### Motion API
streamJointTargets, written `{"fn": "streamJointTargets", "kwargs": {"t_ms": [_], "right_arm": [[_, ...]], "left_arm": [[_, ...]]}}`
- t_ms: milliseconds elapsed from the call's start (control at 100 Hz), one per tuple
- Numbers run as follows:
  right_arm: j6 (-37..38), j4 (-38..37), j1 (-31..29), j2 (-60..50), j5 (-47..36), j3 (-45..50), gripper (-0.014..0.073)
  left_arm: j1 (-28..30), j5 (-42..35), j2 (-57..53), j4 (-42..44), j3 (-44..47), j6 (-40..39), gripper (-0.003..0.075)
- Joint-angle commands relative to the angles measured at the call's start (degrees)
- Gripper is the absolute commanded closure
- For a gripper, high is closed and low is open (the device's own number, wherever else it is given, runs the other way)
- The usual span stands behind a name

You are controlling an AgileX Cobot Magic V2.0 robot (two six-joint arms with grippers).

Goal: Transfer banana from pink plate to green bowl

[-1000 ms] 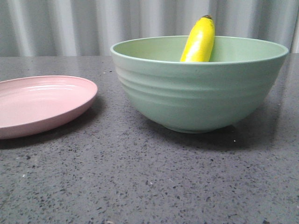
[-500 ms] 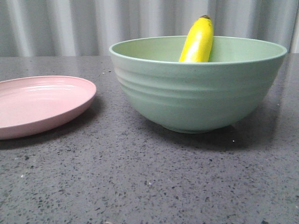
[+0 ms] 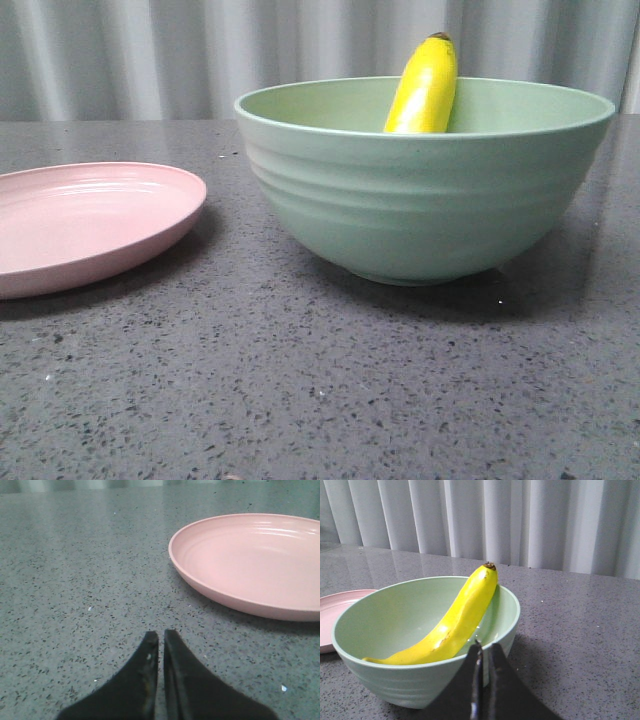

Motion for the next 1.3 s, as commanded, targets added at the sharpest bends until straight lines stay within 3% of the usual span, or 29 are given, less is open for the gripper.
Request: {"fn": "streamJointTargets", "kwargs": {"t_ms": [0, 380, 500, 850, 1050, 1290], "right_arm": [[-0.63, -0.42, -0.39, 0.40, -4.96, -1.56, 0.0665], [-0.63, -0.42, -0.68, 0.26, -4.83, -1.26, 0.0665], [-0.63, -0.42, -3.24, 0.15, -4.83, -1.26, 0.0665], [0.39, -0.42, -26.18, -8.99, -5.94, 5.15, 0.0665], [0.39, -0.42, -33.44, -17.37, -5.74, 13.05, 0.0665], [0.39, -0.42, -33.76, -17.89, 12.16, 13.01, 0.0665]], "left_arm": [[0.06, -3.84, -1.65, -0.19, 0.55, -0.03, 0.0741], [0.06, -3.84, -1.65, -0.19, 0.55, -0.03, 0.0741], [0.06, -3.84, -1.65, -0.19, 0.55, -0.03, 0.0741], [0.06, -3.84, -1.65, -0.19, 0.55, -0.03, 0.0741], [0.06, -3.84, -1.65, -0.19, 0.55, -0.03, 0.0741], [0.06, -3.84, -1.65, -0.19, 0.55, -0.03, 0.0741]]}}
